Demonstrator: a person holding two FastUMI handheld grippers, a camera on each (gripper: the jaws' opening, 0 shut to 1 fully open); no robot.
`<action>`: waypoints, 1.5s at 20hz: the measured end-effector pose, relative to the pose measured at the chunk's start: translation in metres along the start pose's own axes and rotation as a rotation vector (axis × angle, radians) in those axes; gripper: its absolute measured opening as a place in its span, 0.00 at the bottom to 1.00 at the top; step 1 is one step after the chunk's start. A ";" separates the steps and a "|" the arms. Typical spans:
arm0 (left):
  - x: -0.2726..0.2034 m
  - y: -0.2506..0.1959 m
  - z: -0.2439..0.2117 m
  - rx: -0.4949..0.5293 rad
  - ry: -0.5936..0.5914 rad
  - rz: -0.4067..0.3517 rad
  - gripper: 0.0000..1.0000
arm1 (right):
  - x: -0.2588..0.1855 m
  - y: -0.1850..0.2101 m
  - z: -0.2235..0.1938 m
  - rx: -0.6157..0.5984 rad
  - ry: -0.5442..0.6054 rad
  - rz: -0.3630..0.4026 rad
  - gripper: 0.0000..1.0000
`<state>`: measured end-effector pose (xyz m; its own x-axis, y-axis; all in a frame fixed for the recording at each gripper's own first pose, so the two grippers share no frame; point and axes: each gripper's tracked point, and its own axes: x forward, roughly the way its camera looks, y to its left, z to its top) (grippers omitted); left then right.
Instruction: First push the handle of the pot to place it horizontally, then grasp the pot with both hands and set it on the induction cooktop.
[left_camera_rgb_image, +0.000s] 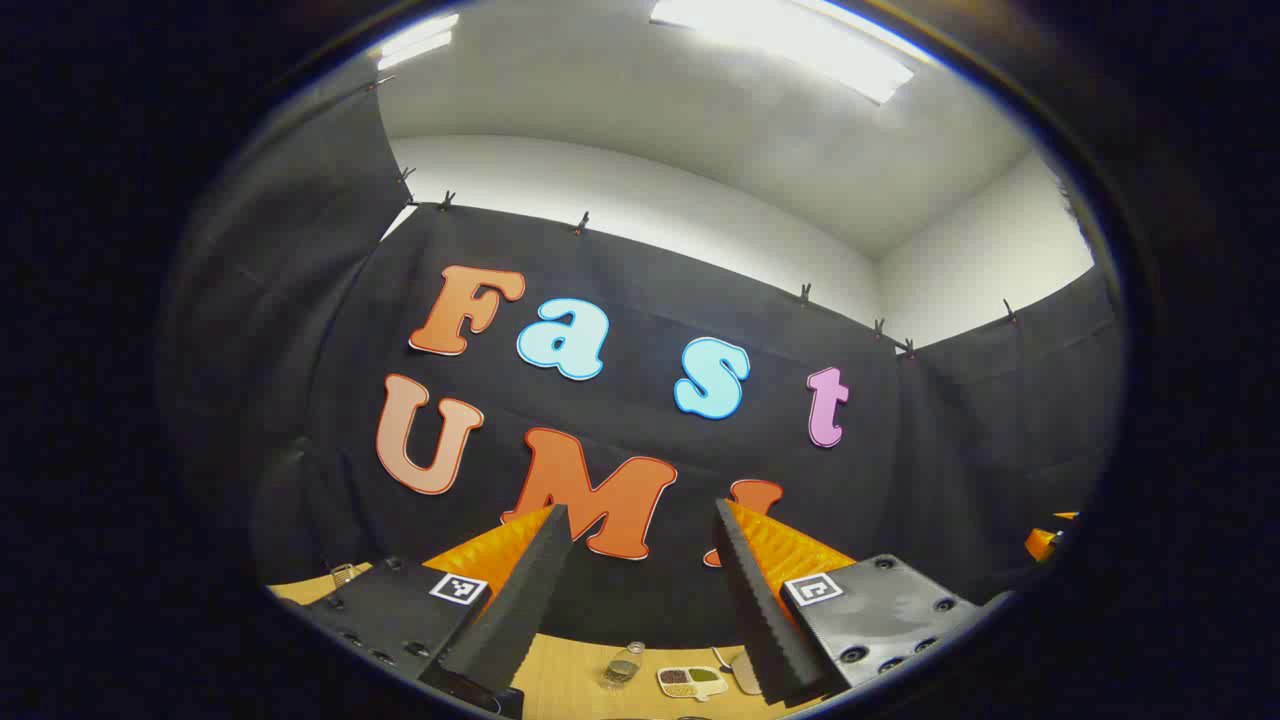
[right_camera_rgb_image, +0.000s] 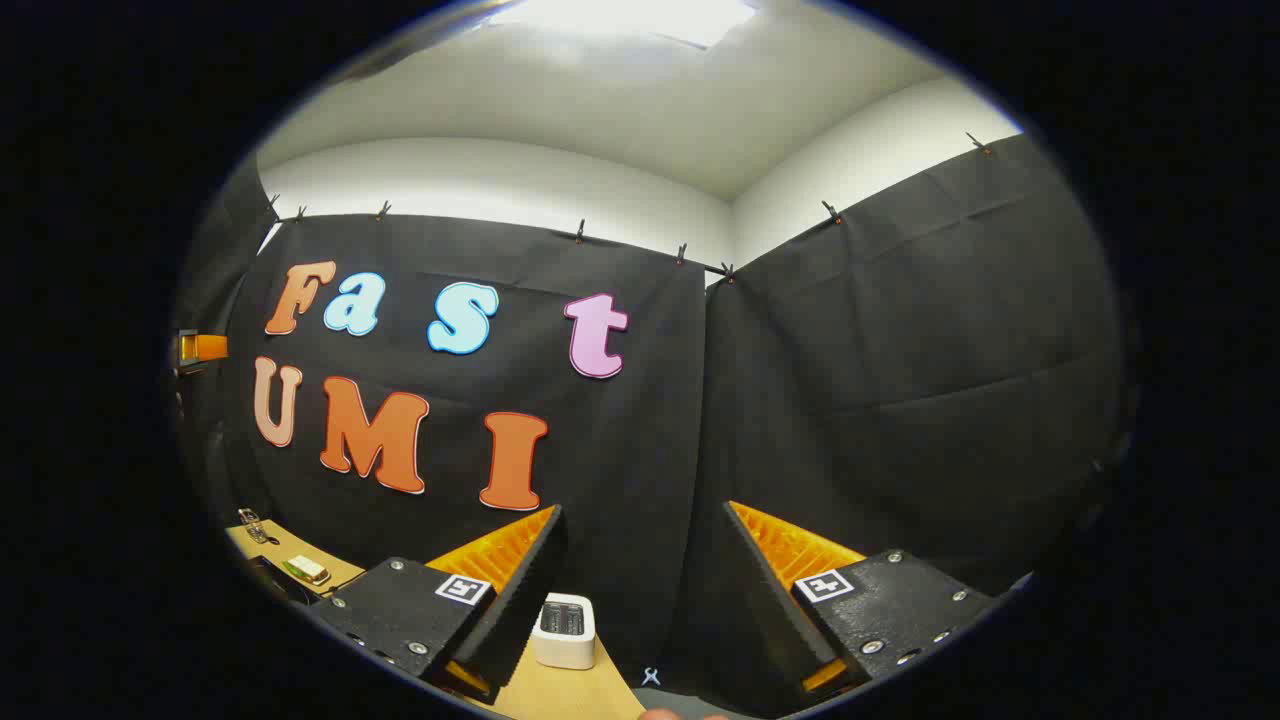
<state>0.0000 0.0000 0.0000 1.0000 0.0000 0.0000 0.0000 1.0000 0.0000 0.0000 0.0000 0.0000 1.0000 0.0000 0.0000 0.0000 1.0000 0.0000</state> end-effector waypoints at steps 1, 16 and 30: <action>-0.001 -0.001 0.003 -0.004 -0.005 0.003 0.93 | 0.001 -0.003 0.000 0.003 -0.006 0.006 0.95; -0.027 -0.023 -0.013 0.194 0.009 0.094 0.95 | 0.004 -0.028 -0.006 -0.008 -0.037 0.038 0.95; -0.076 0.000 -0.193 0.078 0.562 0.152 0.08 | 0.011 -0.025 -0.033 0.004 0.002 0.083 0.97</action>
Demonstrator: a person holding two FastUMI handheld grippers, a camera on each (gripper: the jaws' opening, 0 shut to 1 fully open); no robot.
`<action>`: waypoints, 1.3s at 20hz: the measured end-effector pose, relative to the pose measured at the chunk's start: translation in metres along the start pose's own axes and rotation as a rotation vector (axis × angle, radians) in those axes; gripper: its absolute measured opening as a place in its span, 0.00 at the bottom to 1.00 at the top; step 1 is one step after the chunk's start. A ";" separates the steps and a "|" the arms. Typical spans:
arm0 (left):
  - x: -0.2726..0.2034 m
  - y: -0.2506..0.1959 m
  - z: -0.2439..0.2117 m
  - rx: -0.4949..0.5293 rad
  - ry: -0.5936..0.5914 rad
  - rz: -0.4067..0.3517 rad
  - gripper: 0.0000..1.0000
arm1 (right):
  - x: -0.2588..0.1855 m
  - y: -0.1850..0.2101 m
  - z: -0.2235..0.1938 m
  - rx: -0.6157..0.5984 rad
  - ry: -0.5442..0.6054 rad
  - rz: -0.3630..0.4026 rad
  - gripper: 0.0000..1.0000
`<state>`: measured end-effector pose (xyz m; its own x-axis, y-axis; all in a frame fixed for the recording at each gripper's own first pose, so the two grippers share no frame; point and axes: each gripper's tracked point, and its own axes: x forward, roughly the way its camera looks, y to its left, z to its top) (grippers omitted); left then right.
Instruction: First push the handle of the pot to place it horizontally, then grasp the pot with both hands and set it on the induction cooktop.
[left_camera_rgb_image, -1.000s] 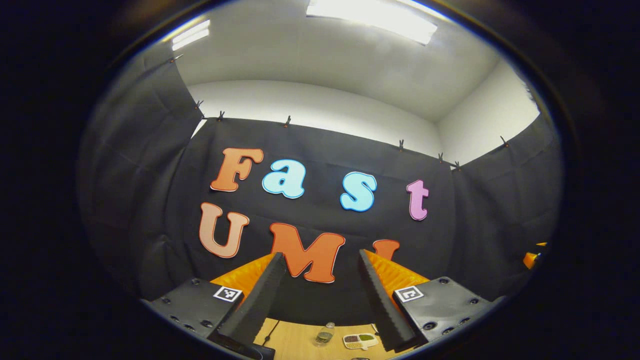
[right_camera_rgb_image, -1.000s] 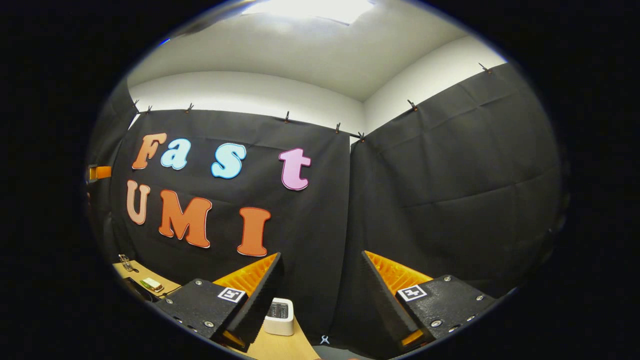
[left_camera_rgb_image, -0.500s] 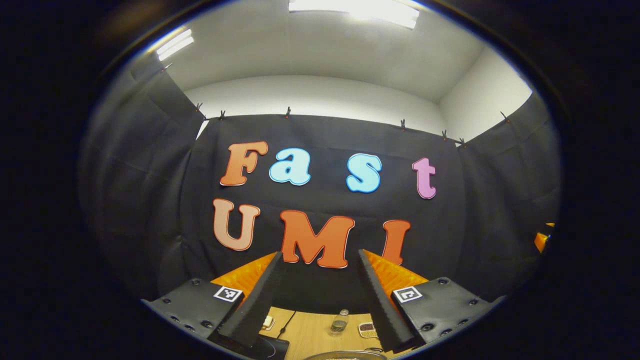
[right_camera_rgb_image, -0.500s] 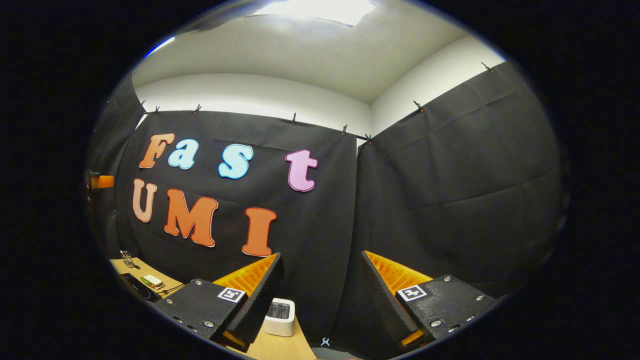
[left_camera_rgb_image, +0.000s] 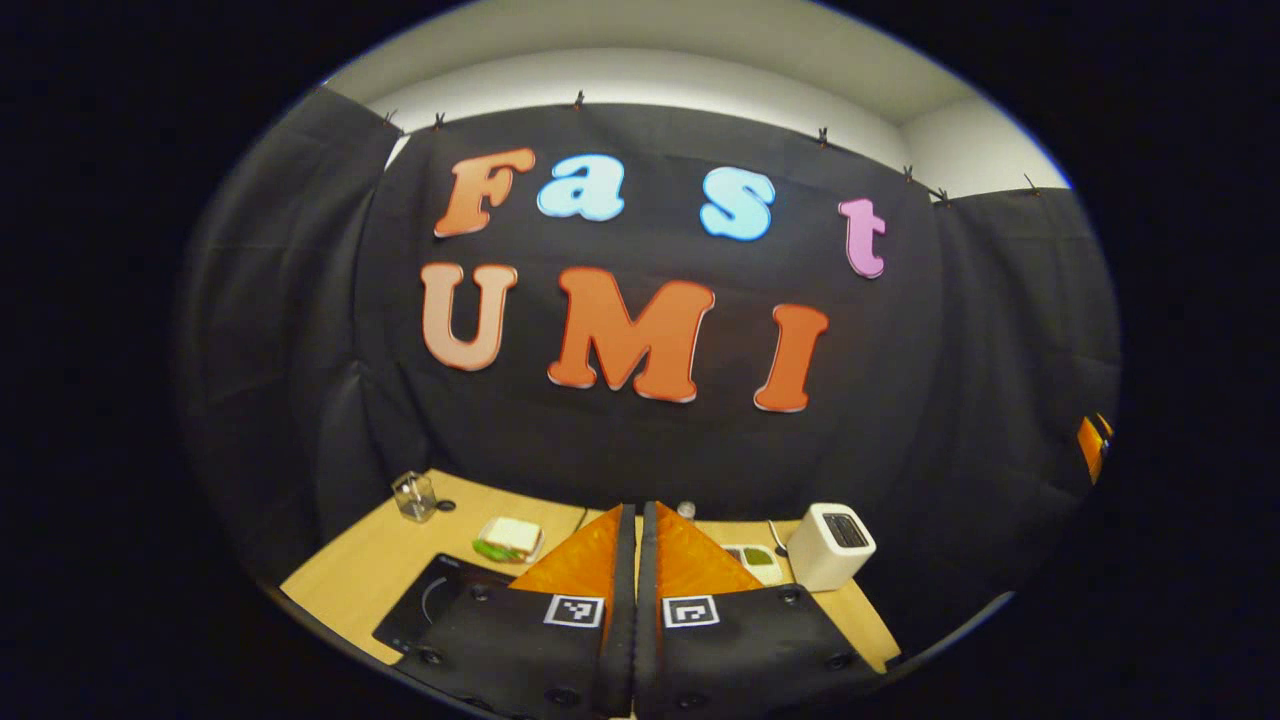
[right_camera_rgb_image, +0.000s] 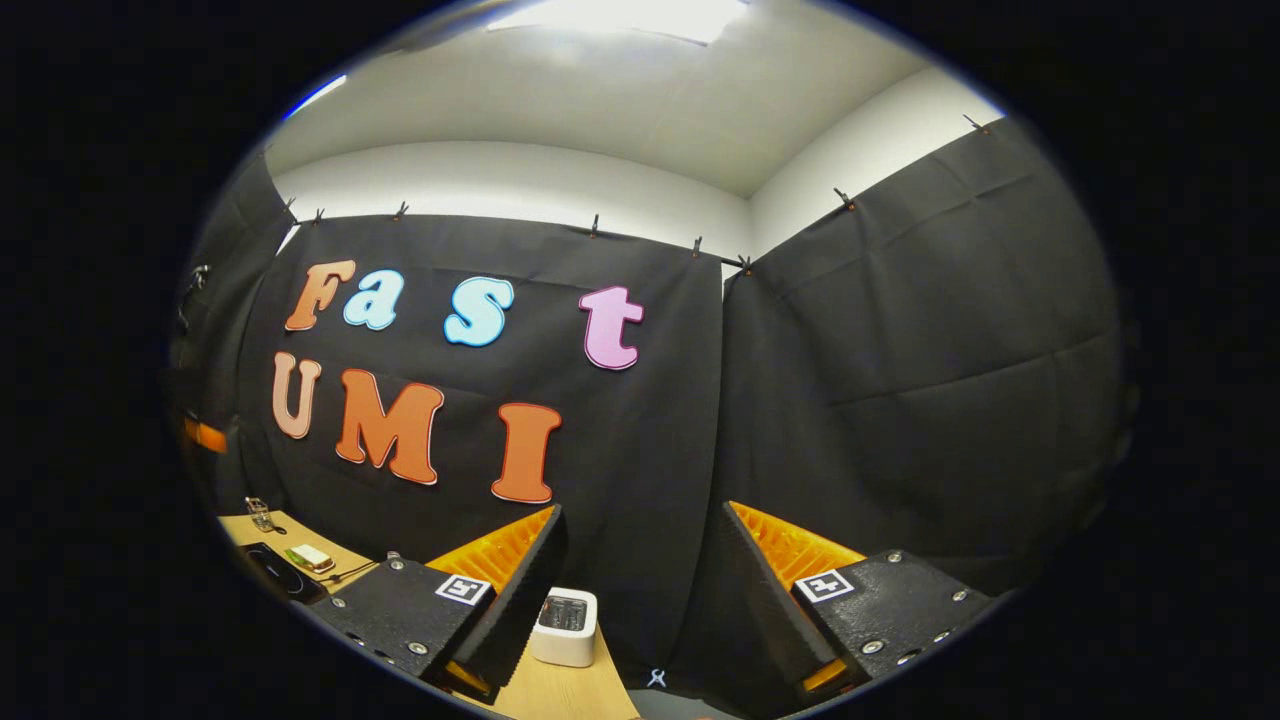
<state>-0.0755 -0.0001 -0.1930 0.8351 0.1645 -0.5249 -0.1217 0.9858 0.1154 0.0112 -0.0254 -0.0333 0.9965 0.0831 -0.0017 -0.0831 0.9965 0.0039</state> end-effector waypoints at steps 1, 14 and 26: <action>0.005 0.002 -0.023 -0.038 0.075 -0.001 0.08 | 0.000 -0.002 -0.001 -0.002 0.002 -0.004 0.97; -0.016 0.045 -0.254 -0.327 0.839 0.215 0.08 | -0.001 -0.022 -0.029 -0.007 0.054 -0.047 0.97; -0.053 0.036 -0.357 -0.521 1.138 0.265 0.08 | 0.004 -0.004 -0.055 -0.006 0.112 -0.023 0.95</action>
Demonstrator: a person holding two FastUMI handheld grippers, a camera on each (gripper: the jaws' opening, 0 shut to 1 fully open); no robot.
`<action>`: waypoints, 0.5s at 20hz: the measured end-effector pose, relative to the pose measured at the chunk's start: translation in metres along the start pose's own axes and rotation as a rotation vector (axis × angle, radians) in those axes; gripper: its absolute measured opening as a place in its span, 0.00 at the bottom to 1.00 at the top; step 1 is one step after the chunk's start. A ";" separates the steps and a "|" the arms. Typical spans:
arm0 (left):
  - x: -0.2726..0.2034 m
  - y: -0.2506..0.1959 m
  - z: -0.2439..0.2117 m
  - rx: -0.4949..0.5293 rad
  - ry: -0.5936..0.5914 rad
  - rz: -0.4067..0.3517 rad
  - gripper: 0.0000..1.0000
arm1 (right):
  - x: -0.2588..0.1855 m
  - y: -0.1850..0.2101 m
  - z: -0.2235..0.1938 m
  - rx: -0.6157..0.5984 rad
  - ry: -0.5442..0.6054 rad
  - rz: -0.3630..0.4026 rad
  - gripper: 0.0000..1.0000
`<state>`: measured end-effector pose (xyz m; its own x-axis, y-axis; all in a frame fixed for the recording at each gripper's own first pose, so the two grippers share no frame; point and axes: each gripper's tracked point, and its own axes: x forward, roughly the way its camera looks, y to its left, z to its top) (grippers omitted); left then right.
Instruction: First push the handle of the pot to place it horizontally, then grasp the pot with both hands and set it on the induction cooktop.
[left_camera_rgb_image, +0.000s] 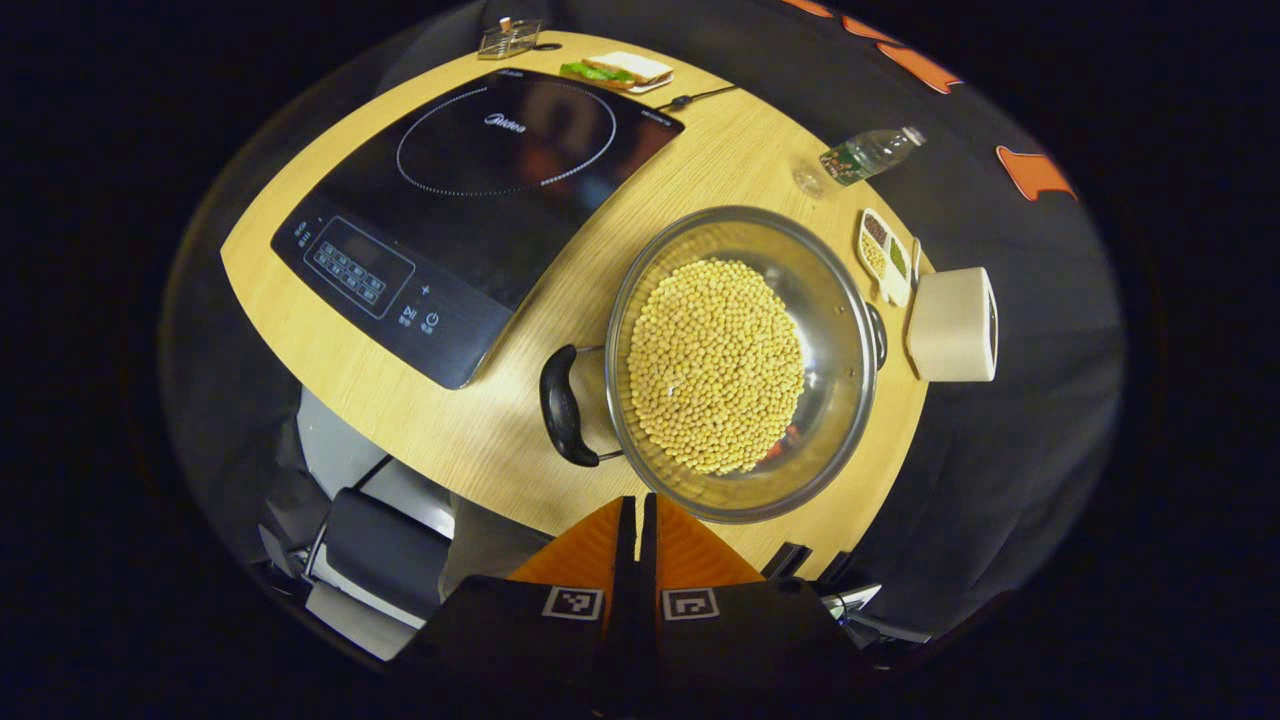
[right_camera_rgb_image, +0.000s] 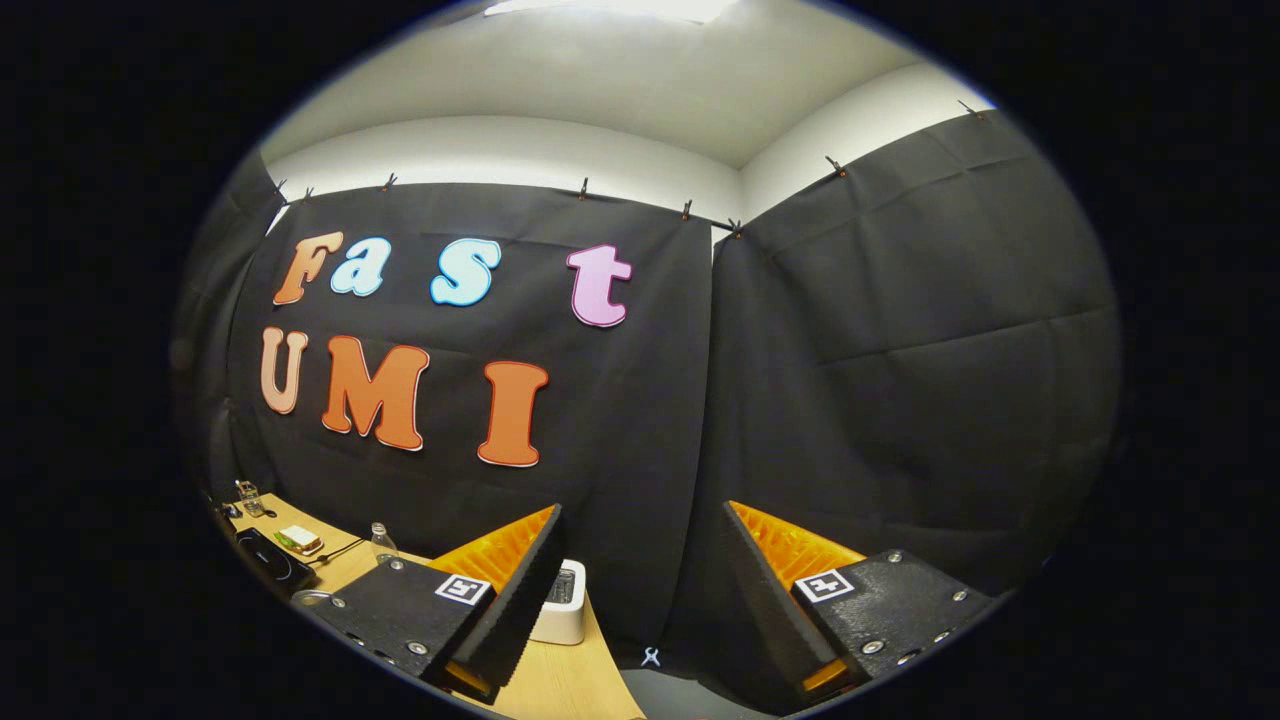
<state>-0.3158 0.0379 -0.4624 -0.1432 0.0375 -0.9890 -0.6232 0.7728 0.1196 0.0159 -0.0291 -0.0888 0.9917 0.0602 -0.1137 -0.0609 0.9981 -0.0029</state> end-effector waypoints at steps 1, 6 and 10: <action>0.006 0.002 -0.005 -0.007 0.024 0.000 0.08 | 0.000 0.002 -0.001 -0.005 0.005 -0.003 0.95; 0.034 0.016 -0.016 0.029 0.123 0.050 0.08 | -0.003 0.016 -0.002 -0.011 0.031 -0.041 0.95; 0.043 0.024 -0.003 0.066 0.138 0.086 0.08 | -0.013 0.025 -0.004 -0.040 0.055 -0.081 0.95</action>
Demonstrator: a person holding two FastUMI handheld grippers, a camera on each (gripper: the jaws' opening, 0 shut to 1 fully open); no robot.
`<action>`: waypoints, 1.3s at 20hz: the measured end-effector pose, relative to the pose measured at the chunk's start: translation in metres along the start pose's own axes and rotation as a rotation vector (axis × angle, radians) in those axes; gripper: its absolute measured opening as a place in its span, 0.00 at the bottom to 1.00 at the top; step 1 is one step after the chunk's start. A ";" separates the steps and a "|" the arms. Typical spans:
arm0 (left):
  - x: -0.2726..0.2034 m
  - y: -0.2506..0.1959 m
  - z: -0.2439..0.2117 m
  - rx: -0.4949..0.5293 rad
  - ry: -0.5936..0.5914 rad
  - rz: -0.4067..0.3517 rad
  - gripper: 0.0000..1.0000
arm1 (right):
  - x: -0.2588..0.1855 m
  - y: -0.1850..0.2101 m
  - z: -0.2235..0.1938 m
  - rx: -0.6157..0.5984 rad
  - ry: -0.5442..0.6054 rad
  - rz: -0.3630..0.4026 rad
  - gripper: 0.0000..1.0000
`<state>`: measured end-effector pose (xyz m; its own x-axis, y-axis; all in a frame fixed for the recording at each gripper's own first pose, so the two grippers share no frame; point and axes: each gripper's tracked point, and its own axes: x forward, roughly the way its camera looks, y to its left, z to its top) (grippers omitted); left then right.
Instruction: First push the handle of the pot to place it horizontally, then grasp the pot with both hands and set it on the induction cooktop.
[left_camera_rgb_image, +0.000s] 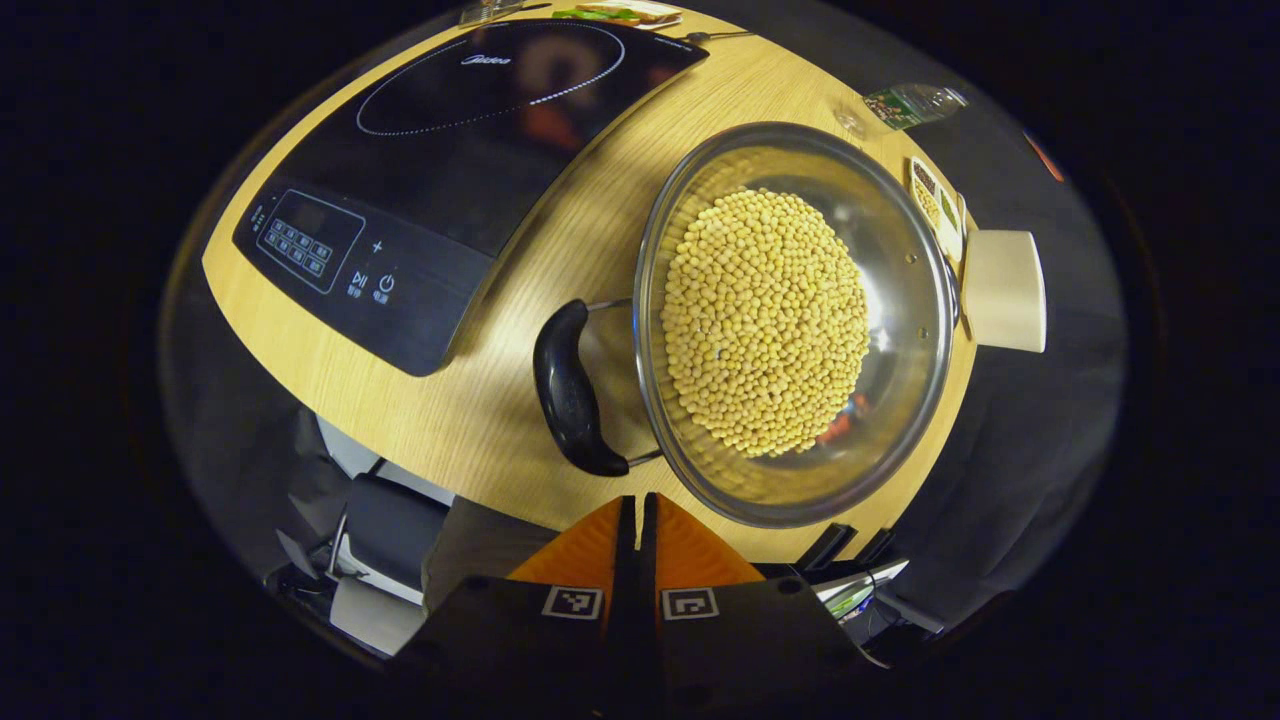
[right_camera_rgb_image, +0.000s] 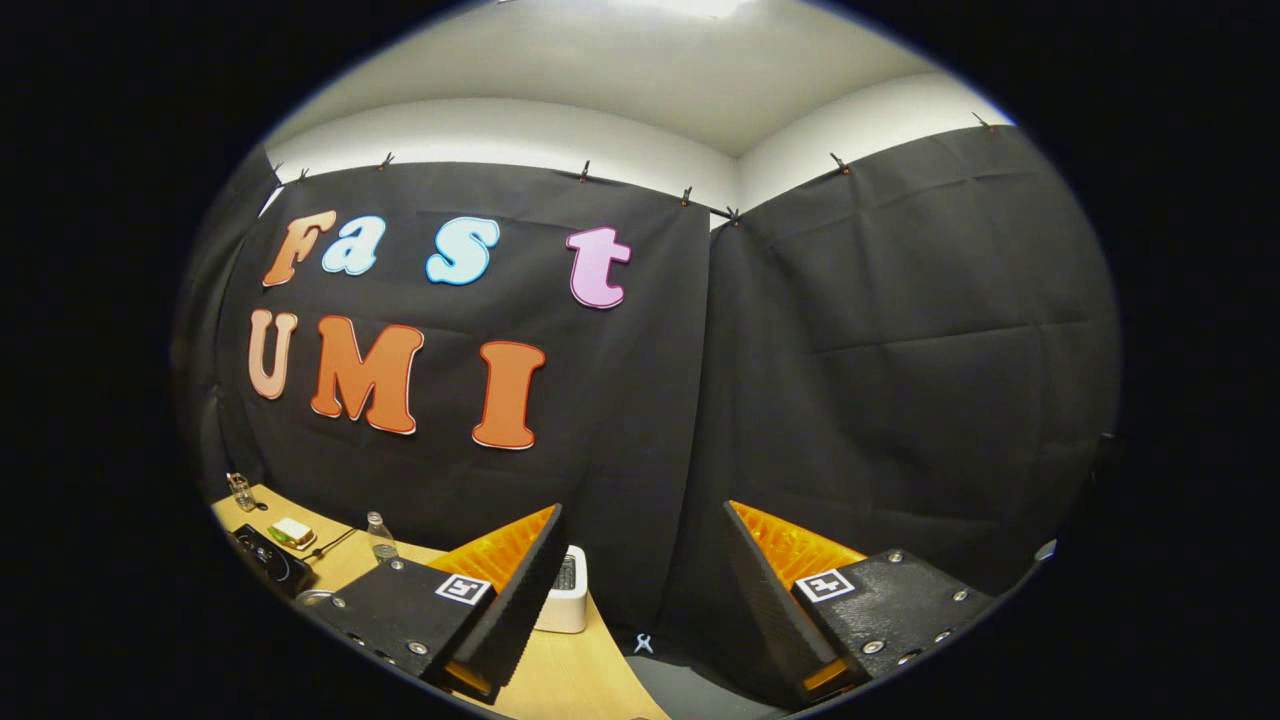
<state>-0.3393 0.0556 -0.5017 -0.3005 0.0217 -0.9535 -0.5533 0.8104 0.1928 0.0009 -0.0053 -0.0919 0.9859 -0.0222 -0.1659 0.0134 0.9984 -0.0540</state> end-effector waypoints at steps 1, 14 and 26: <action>0.000 0.003 0.007 0.006 -0.008 0.018 0.08 | -0.001 -0.001 -0.002 -0.003 0.009 -0.016 0.95; -0.002 0.026 0.072 0.100 -0.139 0.147 0.08 | -0.017 0.020 -0.018 -0.020 0.105 -0.061 0.95; -0.011 0.018 0.137 0.370 -0.324 0.184 0.08 | -0.007 0.084 -0.041 0.000 0.193 0.017 0.95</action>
<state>-0.2389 0.1502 -0.5193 -0.0788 0.3156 -0.9456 -0.1852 0.9274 0.3250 -0.0119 0.0765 -0.1351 0.9358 -0.0149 -0.3523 -0.0029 0.9987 -0.0499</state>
